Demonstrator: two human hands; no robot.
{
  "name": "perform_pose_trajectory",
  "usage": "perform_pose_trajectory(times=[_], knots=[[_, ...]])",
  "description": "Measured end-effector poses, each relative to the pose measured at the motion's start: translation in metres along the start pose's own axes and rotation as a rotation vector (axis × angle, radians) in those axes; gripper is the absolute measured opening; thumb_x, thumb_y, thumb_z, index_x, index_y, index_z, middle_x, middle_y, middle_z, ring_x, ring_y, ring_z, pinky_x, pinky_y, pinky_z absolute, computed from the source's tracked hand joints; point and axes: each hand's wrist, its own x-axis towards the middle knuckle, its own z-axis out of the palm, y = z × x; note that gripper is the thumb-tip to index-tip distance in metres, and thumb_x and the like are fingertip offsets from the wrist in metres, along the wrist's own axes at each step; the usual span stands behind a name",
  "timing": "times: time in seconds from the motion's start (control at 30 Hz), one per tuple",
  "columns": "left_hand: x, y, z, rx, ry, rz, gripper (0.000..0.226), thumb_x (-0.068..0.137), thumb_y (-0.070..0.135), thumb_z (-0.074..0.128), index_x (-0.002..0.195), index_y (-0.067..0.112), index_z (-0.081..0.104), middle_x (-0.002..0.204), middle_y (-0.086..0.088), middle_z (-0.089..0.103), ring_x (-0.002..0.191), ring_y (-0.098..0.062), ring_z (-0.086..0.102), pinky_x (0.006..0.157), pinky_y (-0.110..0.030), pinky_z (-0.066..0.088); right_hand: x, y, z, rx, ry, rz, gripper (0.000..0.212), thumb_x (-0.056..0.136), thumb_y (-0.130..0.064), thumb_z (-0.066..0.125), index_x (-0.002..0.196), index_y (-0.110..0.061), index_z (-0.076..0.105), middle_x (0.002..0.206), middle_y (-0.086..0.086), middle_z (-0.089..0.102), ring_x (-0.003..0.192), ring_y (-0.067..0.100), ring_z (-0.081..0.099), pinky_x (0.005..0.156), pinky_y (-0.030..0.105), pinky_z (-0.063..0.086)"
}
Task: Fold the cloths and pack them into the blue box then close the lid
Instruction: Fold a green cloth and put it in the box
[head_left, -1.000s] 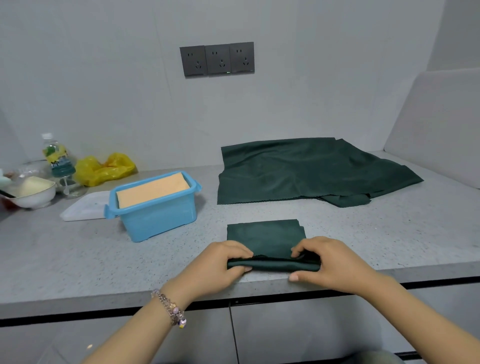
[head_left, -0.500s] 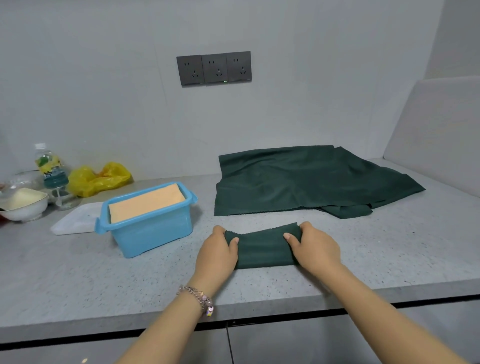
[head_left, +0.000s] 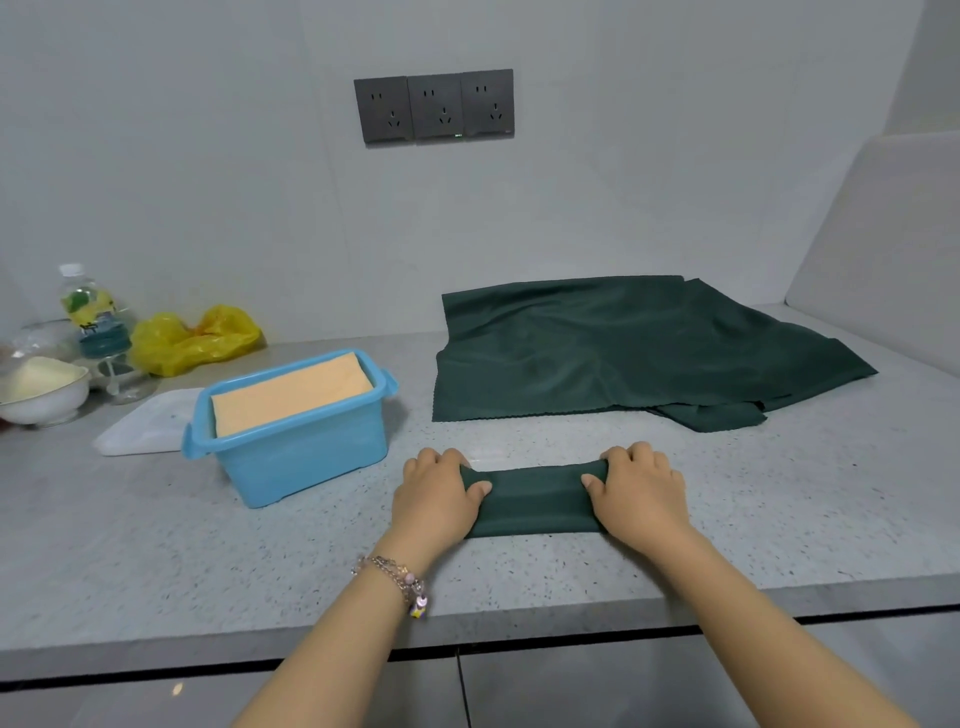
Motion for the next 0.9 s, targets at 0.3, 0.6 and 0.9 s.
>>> perform_pose_trajectory(times=[0.3,0.6,0.9], knots=[[-0.001,-0.005,-0.019,-0.418,-0.018,-0.058,0.024,0.086,0.031,0.065,0.085,0.023,0.043,0.069,0.006,0.046,0.059,-0.009,0.043,0.052,-0.023,0.031,0.001,-0.001,-0.019,0.498,-0.094,0.015,0.018,0.094,-0.029,0.052,0.099,-0.017,0.04,0.081,0.001,0.054,0.073,0.016,0.05,0.063,0.03,0.041],[-0.002,-0.029,-0.082,-0.557,0.371,0.055,0.028,0.089,0.019,0.062,0.098,0.023,0.036,0.075,0.006,0.04,0.063,-0.007,0.039,0.054,-0.012,0.033,0.017,-0.064,-0.052,0.876,0.03,-0.197,0.024,0.094,-0.015,0.052,0.102,-0.025,0.031,0.103,0.0,0.047,0.094,0.015,0.046,0.058,0.015,0.033],[0.007,-0.095,-0.16,-0.345,0.646,-0.037,0.014,0.085,0.018,0.067,0.08,0.023,0.055,0.097,-0.004,0.052,0.08,-0.014,0.045,0.066,-0.017,0.026,0.05,-0.178,-0.072,0.907,-0.018,-0.416,0.006,0.086,-0.023,0.065,0.081,-0.026,0.066,0.096,-0.008,0.065,0.083,0.013,0.055,0.059,0.007,0.04]])
